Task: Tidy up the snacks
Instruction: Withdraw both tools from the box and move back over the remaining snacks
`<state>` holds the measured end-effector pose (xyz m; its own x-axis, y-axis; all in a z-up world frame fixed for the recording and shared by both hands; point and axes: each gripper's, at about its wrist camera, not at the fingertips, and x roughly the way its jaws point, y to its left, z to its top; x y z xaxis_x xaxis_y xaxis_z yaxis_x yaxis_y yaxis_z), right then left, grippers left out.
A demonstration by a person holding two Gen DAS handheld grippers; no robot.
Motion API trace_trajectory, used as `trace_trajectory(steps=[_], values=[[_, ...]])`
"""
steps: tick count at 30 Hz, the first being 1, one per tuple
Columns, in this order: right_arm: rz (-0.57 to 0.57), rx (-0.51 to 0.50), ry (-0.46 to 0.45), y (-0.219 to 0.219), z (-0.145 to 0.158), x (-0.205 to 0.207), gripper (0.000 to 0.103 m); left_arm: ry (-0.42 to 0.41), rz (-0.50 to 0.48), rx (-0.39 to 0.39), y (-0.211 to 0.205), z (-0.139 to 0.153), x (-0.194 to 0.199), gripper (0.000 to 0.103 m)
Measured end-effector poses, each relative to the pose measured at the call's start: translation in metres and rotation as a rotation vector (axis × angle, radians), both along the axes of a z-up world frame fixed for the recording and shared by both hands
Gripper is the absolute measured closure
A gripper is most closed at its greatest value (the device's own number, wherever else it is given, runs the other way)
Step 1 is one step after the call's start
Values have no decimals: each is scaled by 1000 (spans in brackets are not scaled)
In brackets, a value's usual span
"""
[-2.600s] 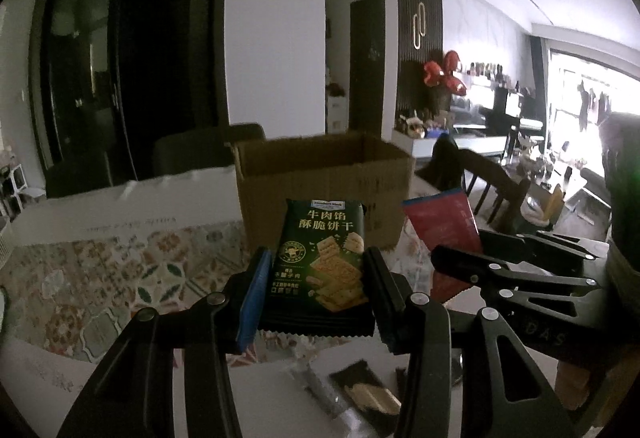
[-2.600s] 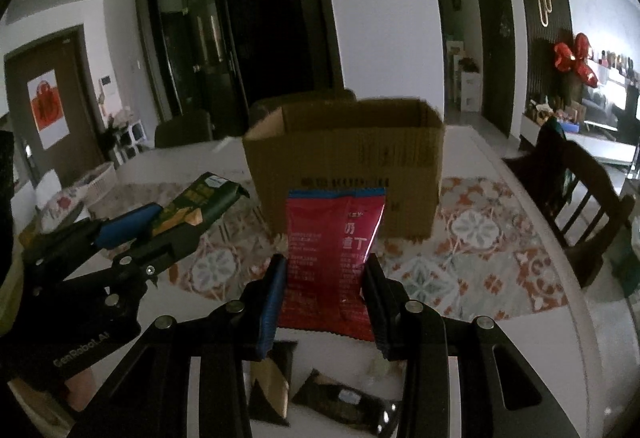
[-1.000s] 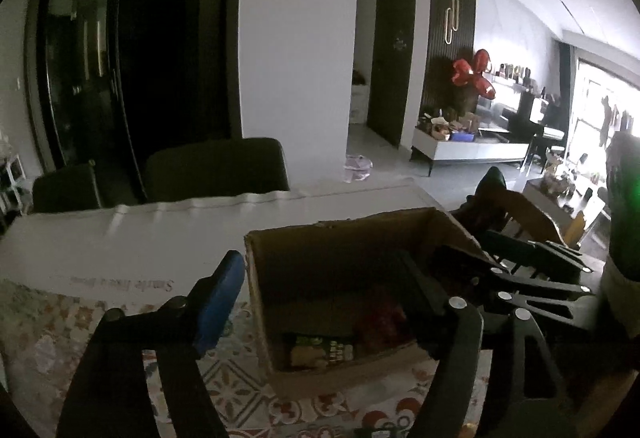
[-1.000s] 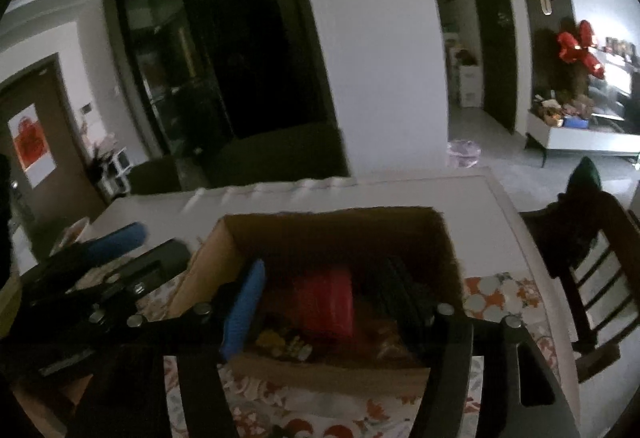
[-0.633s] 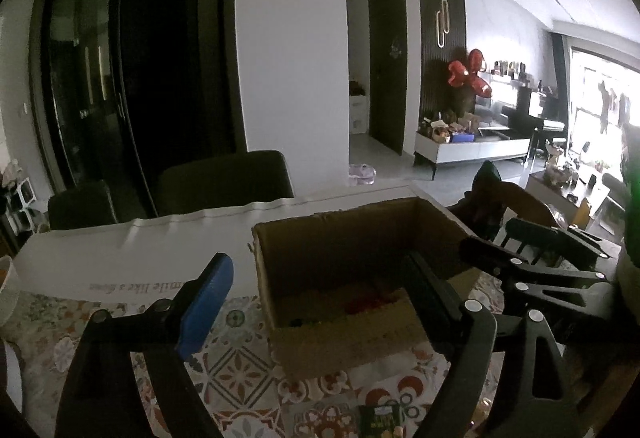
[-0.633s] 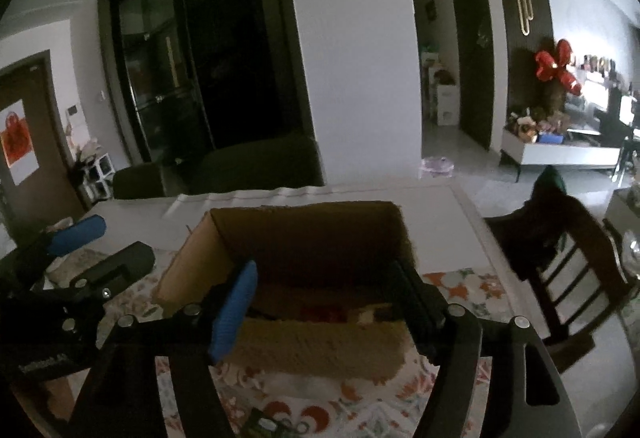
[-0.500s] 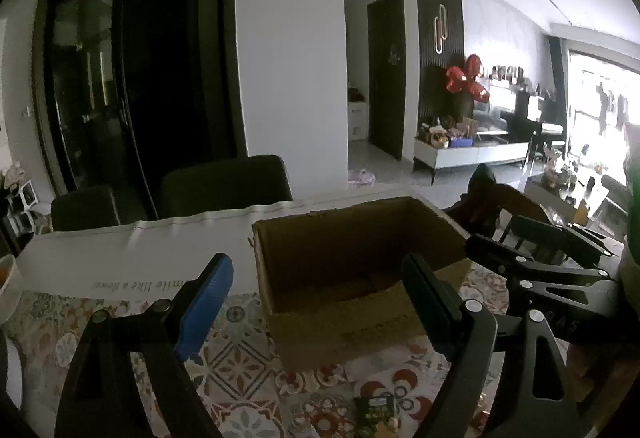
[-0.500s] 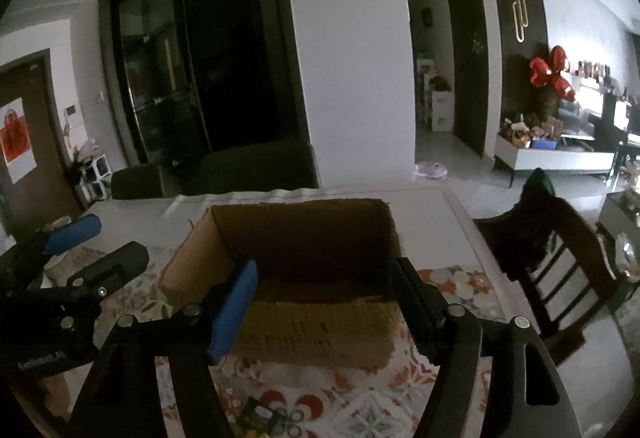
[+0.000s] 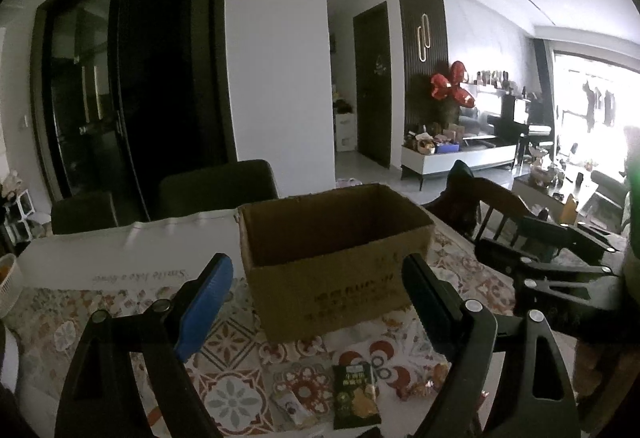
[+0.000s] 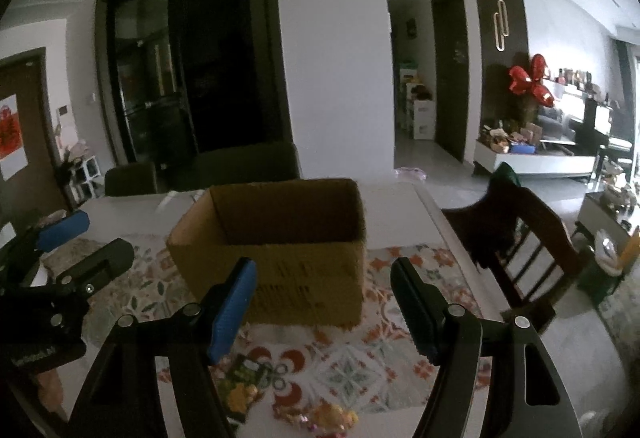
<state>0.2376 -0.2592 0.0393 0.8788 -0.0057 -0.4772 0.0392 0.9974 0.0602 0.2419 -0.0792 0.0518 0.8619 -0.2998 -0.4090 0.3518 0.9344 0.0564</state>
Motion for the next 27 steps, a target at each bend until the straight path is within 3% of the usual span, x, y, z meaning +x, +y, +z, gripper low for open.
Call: trace_trajectory(steps=[8, 27], values=[[-17, -57, 63, 3, -30, -29, 33, 54, -12, 14, -3, -29, -14, 13], [-64, -7, 186, -7, -96, -57, 33, 194, -27, 105, -19, -100, -17, 13]])
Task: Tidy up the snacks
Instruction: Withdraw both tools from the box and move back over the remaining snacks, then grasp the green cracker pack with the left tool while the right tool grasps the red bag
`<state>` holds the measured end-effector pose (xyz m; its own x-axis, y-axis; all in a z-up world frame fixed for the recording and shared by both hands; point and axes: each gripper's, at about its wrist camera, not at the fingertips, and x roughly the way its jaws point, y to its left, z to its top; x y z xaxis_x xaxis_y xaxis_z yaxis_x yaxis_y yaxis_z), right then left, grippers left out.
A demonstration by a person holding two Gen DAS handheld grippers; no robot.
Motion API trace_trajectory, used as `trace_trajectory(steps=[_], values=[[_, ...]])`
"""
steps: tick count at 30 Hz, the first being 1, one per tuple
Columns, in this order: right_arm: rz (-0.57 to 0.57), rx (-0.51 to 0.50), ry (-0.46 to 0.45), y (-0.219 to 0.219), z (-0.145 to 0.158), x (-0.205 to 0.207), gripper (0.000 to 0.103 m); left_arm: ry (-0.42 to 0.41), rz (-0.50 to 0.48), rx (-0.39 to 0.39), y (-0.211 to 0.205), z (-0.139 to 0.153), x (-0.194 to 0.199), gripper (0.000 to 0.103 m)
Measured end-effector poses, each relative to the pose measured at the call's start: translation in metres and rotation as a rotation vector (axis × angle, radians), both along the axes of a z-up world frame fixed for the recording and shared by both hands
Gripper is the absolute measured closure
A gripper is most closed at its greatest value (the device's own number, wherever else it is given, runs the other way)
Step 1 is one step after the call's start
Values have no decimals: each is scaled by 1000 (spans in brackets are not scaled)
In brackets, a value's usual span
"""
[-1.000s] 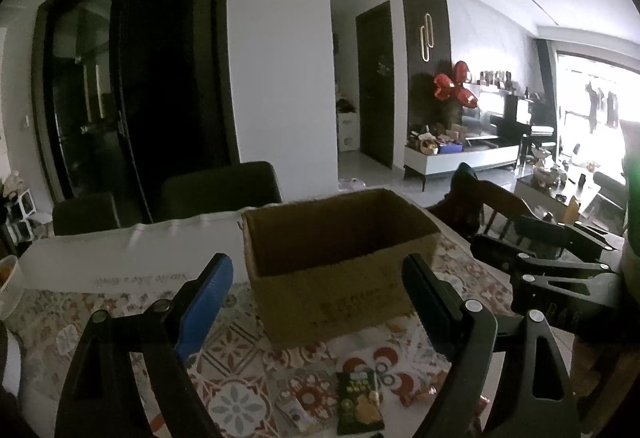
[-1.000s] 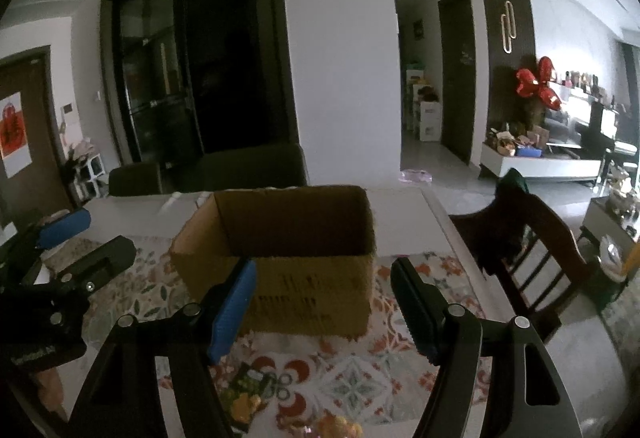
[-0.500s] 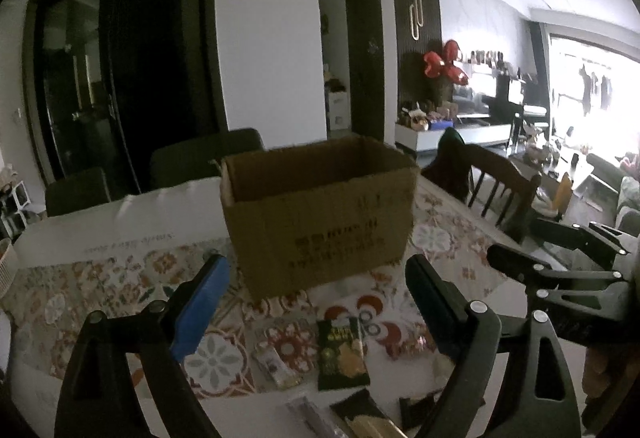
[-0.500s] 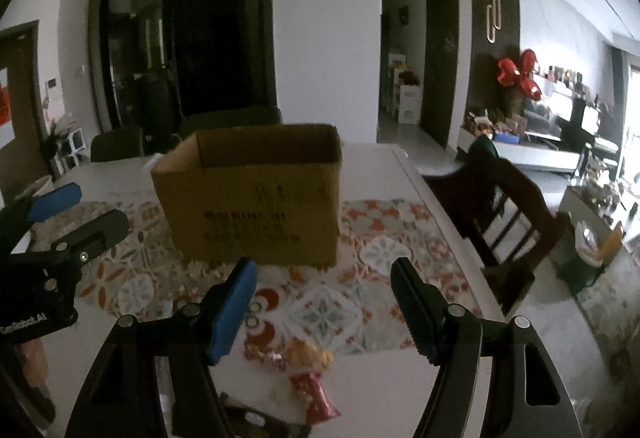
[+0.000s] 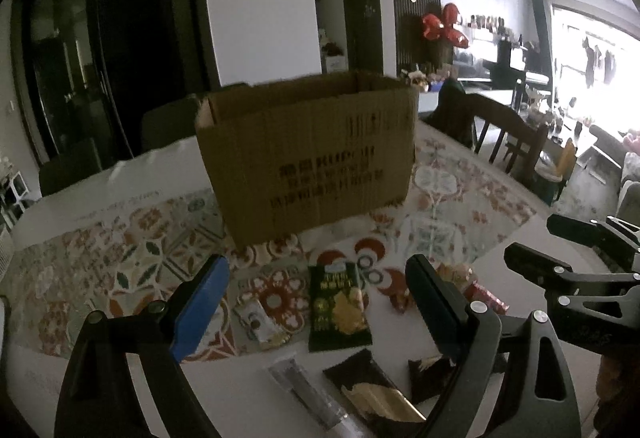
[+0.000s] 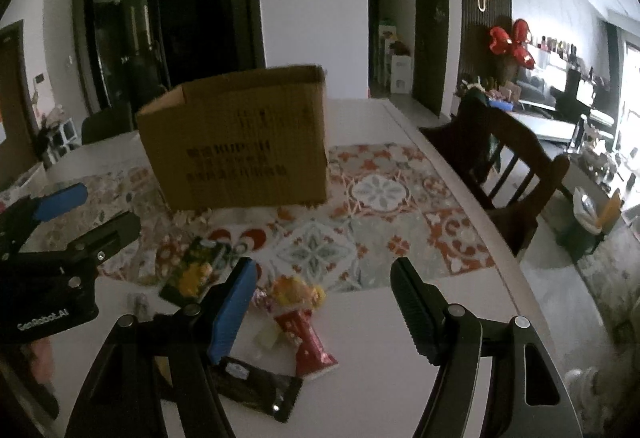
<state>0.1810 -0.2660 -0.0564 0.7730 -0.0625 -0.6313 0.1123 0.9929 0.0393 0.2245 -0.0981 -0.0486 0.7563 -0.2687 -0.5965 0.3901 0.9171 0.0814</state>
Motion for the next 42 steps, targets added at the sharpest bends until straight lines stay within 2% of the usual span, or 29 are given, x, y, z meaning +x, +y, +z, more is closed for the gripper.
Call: trace_trajectory(steps=[11, 17, 22, 27, 29, 36, 38, 40, 42], values=[[27, 24, 106, 7, -35, 3, 35, 105, -13, 29, -6, -40, 18, 13], [37, 59, 144, 8, -48, 10, 45, 143, -22, 31, -11, -54, 30, 13], [34, 41, 147, 8, -54, 12, 54, 161, -29, 43, -16, -63, 37, 13], [45, 58, 169, 8, -60, 15, 57, 209, -18, 29, -15, -71, 48, 14], [60, 64, 180, 10, -63, 17, 61, 229, -15, 28, -15, -75, 51, 18], [56, 66, 195, 9, -68, 21, 63, 279, -25, 47, -20, -85, 56, 28], [57, 63, 195, 9, -68, 21, 71, 295, -26, 39, -20, -87, 57, 31], [59, 55, 194, 10, -68, 21, 74, 298, -26, 41, -19, -87, 58, 33], [58, 55, 192, 10, -68, 21, 75, 290, -30, 34, -19, -87, 57, 43]])
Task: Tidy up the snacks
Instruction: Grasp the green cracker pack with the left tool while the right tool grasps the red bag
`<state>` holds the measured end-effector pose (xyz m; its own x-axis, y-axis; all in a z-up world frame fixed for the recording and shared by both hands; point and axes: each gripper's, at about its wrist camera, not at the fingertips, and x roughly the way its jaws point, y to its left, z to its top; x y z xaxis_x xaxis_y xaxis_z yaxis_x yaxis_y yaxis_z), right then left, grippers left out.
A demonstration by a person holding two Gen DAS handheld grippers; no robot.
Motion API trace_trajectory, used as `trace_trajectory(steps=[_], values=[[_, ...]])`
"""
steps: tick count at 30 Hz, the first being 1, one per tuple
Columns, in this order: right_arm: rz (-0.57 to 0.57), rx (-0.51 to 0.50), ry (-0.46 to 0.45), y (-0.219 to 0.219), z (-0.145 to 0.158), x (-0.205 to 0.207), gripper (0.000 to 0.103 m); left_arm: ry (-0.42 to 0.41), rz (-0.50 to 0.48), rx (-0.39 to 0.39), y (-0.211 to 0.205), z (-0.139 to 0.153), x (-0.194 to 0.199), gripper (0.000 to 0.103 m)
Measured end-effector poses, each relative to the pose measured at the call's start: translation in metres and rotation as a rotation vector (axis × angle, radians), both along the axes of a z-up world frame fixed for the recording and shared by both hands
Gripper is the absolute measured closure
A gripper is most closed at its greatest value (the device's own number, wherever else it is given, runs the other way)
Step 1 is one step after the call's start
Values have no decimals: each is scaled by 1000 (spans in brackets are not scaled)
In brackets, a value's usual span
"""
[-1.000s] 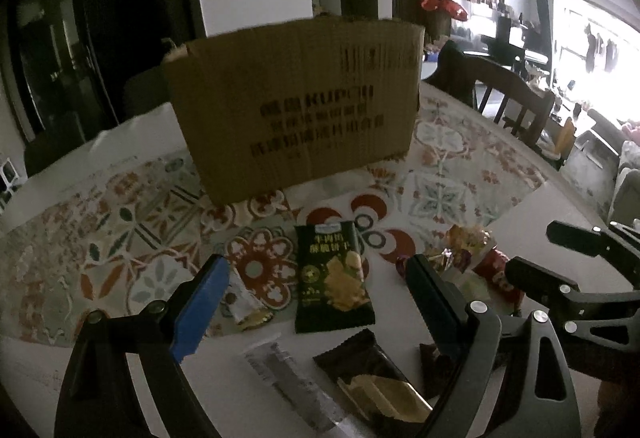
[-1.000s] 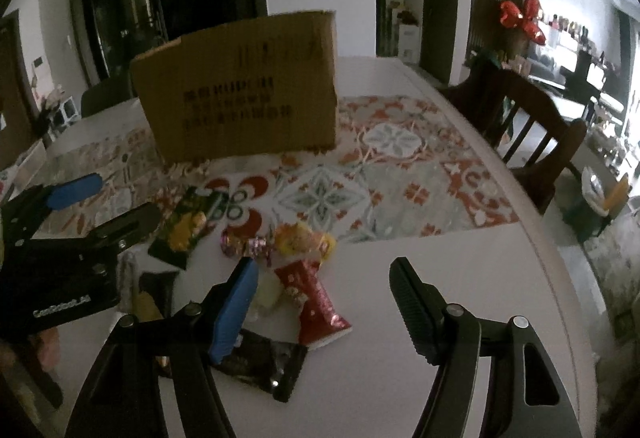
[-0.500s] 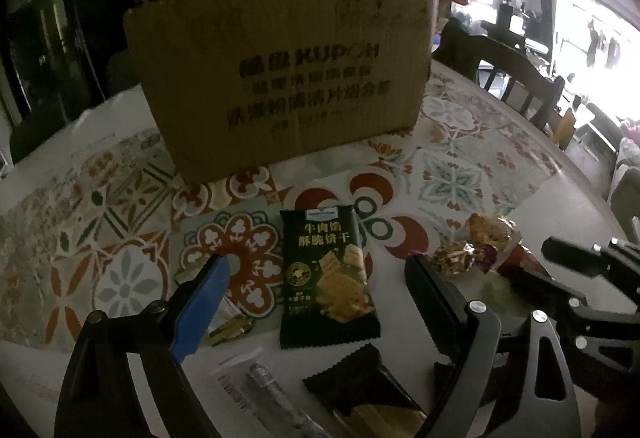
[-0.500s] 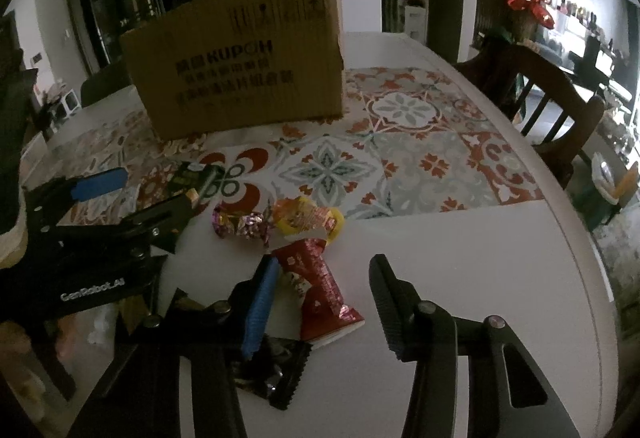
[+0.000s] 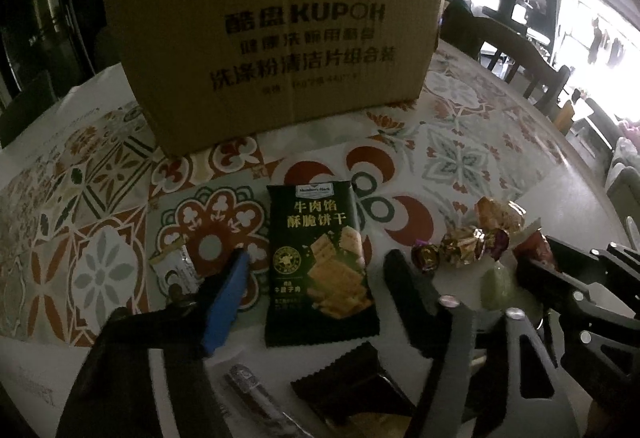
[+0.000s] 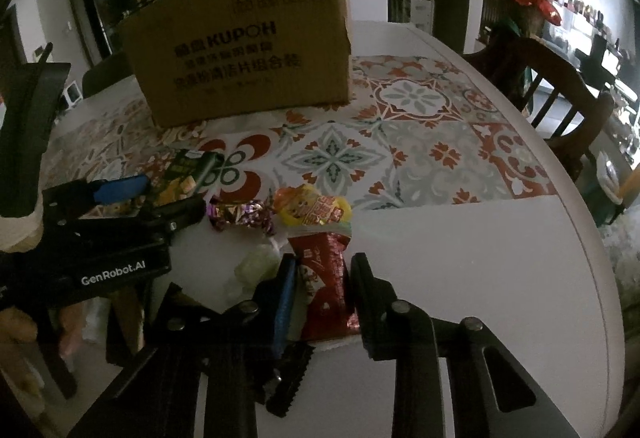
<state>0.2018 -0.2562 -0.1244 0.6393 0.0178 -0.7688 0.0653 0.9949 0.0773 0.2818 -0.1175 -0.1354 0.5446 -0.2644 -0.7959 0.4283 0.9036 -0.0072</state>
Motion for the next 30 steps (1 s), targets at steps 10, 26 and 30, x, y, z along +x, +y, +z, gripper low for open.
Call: trace_trajectory(steps=[10, 26, 30], values=[[-9, 8, -12, -3, 3, -2, 77, -4, -18, -25, 0, 4, -7, 59], [8, 16, -120, -3, 33, -19, 78, -88, -8, -77, 15, 49, -42, 59], [11, -3, -162, -2, 47, -23, 78, -122, -1, -91, 17, 62, -49, 59]])
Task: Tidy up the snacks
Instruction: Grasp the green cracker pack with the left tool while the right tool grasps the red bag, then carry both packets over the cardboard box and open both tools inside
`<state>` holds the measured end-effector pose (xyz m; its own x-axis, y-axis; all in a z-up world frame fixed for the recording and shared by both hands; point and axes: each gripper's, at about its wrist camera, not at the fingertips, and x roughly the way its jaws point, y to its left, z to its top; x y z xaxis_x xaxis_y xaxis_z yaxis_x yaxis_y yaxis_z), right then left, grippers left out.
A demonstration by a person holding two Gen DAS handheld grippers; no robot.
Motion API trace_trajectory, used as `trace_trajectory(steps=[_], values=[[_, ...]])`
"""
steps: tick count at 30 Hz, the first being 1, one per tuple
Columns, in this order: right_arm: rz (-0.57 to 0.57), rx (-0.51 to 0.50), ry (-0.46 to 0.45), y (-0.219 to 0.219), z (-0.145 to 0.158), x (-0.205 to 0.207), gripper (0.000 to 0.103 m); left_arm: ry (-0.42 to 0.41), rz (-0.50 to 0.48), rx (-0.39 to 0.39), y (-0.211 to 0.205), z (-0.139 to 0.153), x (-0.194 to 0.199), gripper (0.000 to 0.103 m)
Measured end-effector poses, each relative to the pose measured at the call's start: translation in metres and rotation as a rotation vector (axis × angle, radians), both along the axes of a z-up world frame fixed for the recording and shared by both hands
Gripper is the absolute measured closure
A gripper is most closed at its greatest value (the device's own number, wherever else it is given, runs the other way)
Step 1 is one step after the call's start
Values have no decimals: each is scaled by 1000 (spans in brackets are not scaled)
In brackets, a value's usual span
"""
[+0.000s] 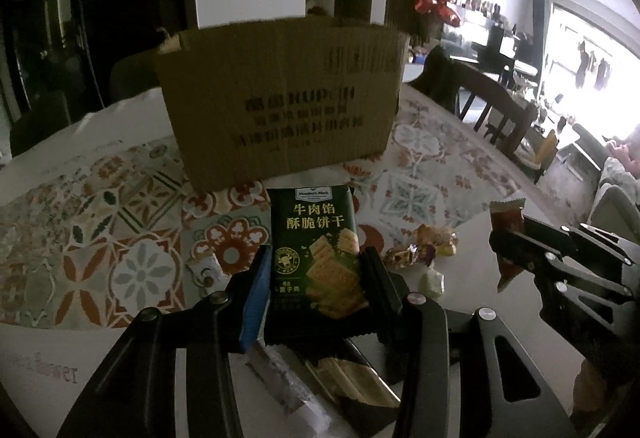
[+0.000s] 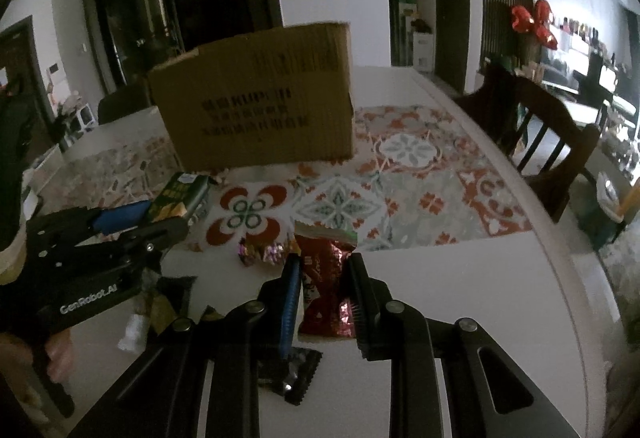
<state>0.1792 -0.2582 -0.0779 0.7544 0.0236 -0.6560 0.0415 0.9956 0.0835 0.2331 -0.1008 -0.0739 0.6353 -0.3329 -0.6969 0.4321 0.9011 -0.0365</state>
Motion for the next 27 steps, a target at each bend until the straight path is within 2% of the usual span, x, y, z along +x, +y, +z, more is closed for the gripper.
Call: trace_trajectory(steps=[15, 27], values=[[49, 31, -142, 4, 49, 4, 78, -143, 18, -66, 12, 56, -7, 59], [92, 32, -285, 8, 92, 36, 78, -288, 45, -88, 18, 101, 13, 59]])
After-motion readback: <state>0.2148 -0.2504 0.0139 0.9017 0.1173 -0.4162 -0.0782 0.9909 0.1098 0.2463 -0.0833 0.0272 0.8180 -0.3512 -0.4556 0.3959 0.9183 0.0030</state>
